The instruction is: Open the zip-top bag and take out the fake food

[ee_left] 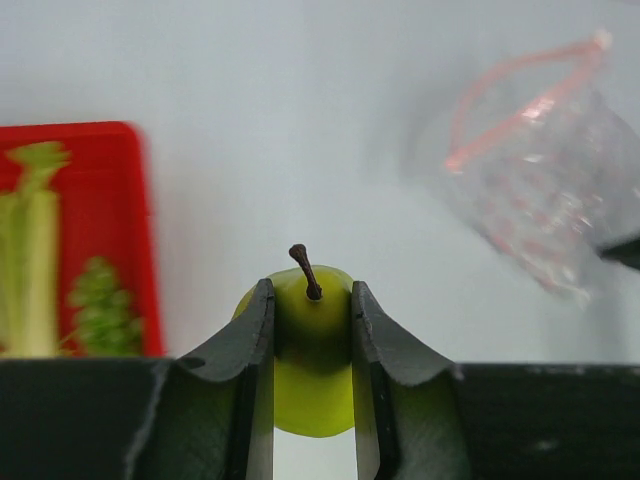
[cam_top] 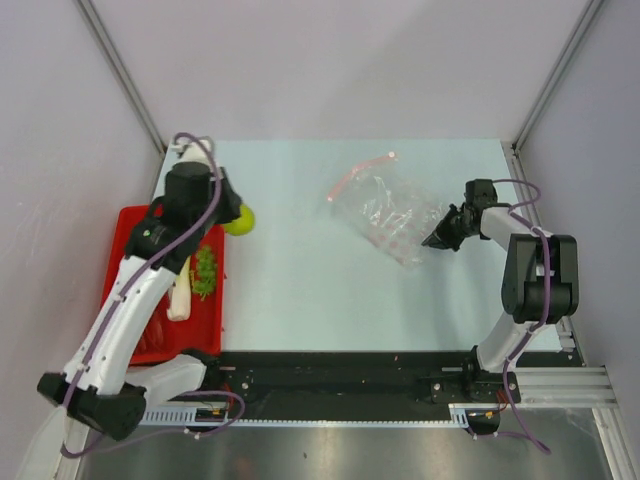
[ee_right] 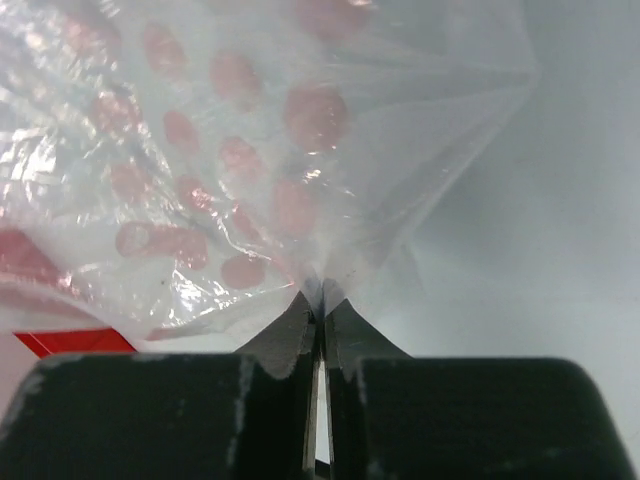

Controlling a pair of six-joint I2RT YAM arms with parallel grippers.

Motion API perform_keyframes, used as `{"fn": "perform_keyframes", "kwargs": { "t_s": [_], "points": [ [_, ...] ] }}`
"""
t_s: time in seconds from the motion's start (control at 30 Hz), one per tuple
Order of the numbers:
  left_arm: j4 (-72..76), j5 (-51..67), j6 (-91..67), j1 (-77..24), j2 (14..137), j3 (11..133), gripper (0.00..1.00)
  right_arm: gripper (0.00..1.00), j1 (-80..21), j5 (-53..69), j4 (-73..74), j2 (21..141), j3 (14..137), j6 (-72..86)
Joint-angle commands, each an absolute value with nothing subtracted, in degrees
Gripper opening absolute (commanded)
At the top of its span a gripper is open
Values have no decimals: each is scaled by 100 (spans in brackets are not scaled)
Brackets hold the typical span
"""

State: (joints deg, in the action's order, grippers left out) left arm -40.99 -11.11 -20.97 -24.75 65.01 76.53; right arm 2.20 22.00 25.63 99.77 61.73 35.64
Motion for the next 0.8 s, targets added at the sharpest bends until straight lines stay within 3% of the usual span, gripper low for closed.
{"fn": "perform_keyframes", "kwargs": {
  "t_s": [0.0, 0.17, 0.47, 0.53, 0.57, 0.6, 0.63, 0.67, 0.77],
  "points": [
    [-4894, -2319, -2469, -1558, 6486, 7095, 0, 8, 167, 1969, 2830, 10011, 6529, 3560],
    [-5789, -2399, -3039, -493, 6697, 6286, 0, 15, 44, 1749, 3339, 9923, 6758, 3235],
    [-6038, -2127, -3762, -158, 6609, 5203, 0, 30, -483, 1310, 3762, 9519, 6838, 2874],
    [-6047, -2057, -3831, -97, 6679, 5177, 5, 36, -579, 1222, 3858, 9457, 6873, 2830],
    [-6073, -2048, -3867, -71, 6706, 5168, 17, 39, -606, 1213, 3893, 9422, 6882, 2804],
    [-6082, -2057, -3893, -27, 6750, 5159, 26, 50, -624, 1178, 3946, 9396, 6899, 2778],
    [-6065, -2031, -3920, -18, 6785, 5142, 37, 55, -659, 1152, 3990, 9335, 6934, 2716],
    [-6064, -2013, -3937, -18, 6803, 5142, 53, 59, -677, 1125, 4025, 9299, 6943, 2698],
    [-6012, -1934, -3937, -18, 6838, 5176, 71, 75, -712, 1029, 4174, 9176, 6987, 2602]
  ]
}}
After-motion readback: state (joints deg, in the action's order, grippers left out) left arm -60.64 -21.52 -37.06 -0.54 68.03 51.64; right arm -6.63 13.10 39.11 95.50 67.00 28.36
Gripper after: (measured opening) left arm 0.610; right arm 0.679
